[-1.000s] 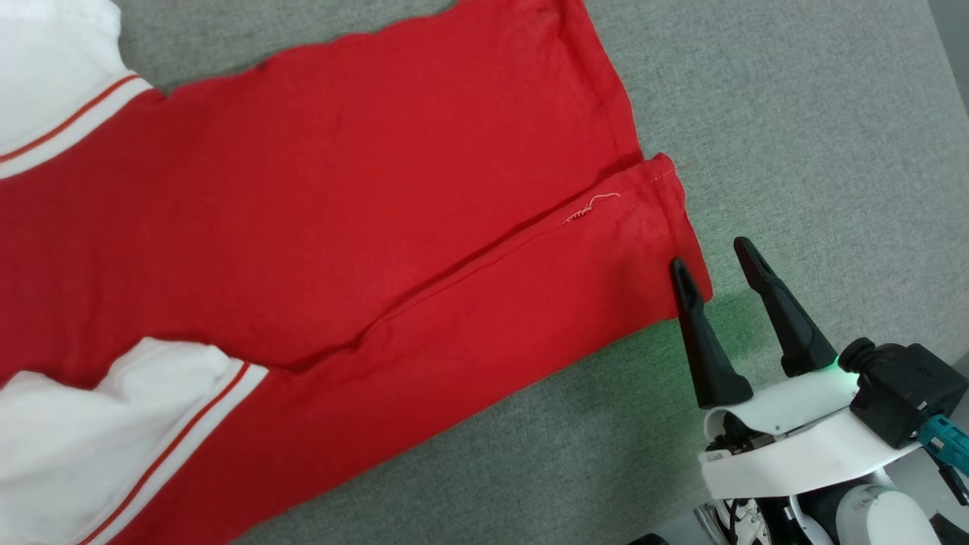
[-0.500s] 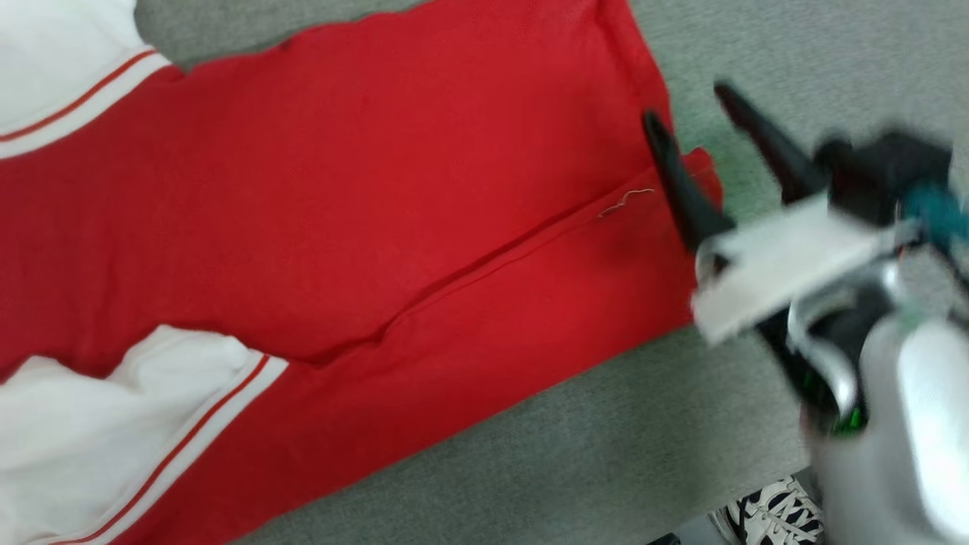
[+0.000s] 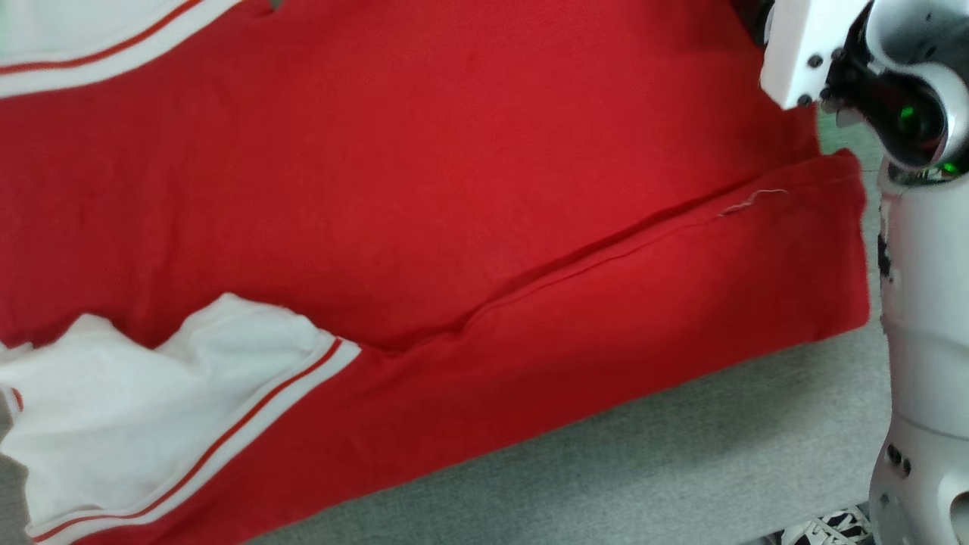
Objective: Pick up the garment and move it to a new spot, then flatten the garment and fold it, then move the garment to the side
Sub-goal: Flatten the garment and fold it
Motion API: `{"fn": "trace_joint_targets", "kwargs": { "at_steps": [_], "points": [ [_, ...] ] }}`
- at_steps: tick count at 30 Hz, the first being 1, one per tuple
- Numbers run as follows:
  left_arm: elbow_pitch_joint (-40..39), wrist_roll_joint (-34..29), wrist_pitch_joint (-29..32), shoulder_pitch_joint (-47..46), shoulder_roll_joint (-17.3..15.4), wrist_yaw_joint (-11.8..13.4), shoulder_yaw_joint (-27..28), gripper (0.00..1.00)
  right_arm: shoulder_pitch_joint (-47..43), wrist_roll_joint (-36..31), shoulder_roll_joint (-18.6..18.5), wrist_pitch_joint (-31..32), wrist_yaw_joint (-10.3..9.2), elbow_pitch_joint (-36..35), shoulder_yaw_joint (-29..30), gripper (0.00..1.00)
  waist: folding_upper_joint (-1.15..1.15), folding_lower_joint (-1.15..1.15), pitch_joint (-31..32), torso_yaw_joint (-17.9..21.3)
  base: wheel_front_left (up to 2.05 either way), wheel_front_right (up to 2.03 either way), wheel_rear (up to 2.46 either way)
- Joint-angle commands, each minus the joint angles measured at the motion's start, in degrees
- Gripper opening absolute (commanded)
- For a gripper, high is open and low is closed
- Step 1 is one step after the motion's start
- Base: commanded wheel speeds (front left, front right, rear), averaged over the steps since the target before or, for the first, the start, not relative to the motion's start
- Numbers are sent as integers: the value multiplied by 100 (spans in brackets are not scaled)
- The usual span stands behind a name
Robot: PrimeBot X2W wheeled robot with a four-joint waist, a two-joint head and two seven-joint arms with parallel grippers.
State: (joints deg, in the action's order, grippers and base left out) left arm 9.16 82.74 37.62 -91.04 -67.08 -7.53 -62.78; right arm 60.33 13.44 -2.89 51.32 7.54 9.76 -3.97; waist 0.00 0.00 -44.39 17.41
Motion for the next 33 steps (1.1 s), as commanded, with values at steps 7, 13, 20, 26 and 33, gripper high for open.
{"fn": "trace_joint_targets", "kwargs": {
  "at_steps": [7, 13, 20, 26, 33],
  "points": [
    [-123, -54, -236, 58, 1, 14, -297, 0, 2, 19, 53, 511, -4, 258, -102, 0, 0, 0, -177, -267, 0, 0, 0],
    [-217, 116, -883, 105, 194, 9, -317, 0, -175, -5, 17, 352, -4, -12, -14, 0, 0, 0, 222, -469, 0, 0, 0],
    [-689, 211, -1825, 382, 248, 7, -462, 0, -674, 74, 6, 298, -8, -705, 134, 0, 0, 0, 962, -919, 0, 0, 0],
    [-1497, 401, -2635, 969, 62, 8, -651, 0, -1571, 114, -212, 676, -8, -1409, 149, 0, 0, 0, 1576, -1253, 0, 0, 0],
    [-2309, 168, -3995, 2087, -259, 8, -908, 0, -2923, 516, -680, 907, -8, -2425, 611, 0, 0, 0, 1959, -1571, 0, 0, 0]
  ]
}}
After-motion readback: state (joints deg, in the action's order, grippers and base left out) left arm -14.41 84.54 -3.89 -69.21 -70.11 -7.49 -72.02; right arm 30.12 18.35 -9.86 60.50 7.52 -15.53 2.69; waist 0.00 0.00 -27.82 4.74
